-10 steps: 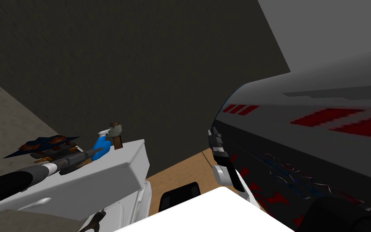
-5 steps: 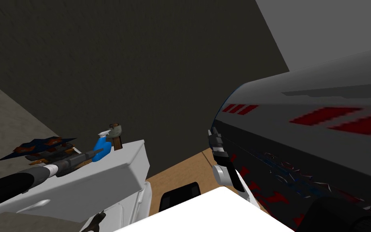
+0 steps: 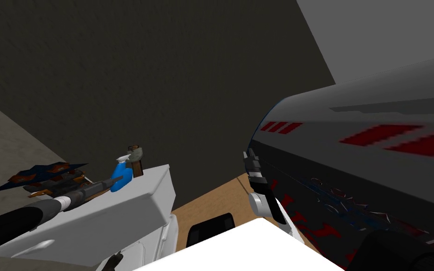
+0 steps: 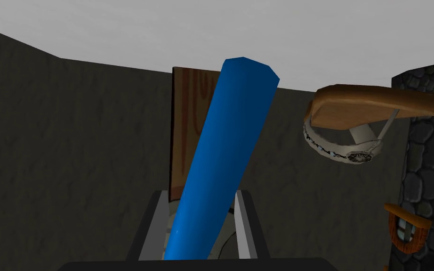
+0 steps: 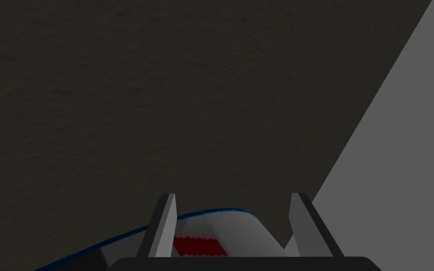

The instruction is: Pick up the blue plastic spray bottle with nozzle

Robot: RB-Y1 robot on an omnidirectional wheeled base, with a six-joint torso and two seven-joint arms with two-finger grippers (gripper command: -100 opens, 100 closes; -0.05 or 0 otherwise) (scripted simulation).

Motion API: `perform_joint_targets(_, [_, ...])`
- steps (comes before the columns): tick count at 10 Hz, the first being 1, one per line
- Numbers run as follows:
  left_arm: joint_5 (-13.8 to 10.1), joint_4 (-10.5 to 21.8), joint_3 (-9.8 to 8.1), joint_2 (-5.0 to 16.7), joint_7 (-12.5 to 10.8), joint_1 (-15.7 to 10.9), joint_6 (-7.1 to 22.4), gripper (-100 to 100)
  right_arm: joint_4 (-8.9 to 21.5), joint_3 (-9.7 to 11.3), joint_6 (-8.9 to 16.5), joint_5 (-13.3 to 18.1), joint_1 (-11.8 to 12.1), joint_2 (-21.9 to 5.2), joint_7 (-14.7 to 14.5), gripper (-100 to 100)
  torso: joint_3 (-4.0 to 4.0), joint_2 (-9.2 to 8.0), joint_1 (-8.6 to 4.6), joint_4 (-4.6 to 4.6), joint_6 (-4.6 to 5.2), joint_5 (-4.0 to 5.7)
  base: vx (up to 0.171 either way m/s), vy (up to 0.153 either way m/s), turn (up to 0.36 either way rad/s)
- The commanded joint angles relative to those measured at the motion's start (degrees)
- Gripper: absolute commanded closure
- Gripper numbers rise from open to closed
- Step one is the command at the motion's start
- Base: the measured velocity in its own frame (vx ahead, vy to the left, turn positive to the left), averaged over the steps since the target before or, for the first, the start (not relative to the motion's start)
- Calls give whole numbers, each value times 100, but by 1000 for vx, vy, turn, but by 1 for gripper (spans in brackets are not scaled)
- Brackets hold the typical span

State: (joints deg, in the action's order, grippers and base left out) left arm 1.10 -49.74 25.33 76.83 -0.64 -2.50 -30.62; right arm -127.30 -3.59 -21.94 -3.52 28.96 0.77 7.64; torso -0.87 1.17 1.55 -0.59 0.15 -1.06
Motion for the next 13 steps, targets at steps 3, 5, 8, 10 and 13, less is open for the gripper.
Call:
perform_joint_targets(3, [162, -520, -623, -175, -20, 610, 243, 100, 0, 0, 0, 0, 0, 0, 0, 0, -17, 10, 3, -25, 10, -40, 25, 42, -38])
perform_joint_targets(5, [162, -708, -751, -175, -20, 923, 243, 100, 0, 0, 0, 0, 0, 0, 0, 0, -28, 22, -4, -34, 20, -54, 6, 7, -13])
perform_joint_targets(8, [290, -1259, -1305, -276, -49, 1405, 483, 100, 0, 0, 0, 0, 0, 0, 0, 0, -46, 36, 13, -57, 25, -91, 19, 35, -34])
perform_joint_targets(10, [418, -1490, -1608, -377, -78, 1732, 724, 100, 0, 1, 0, 0, 0, 1, 0, 0, -50, 31, 3, -69, 15, -110, 24, 16, -35])
perform_joint_targets(13, [418, -1811, -1859, -377, -78, 2218, 724, 100, 0, 0, 0, 0, 0, 0, 0, 0, -53, 33, 17, -73, 13, -118, 13, 26, -15])
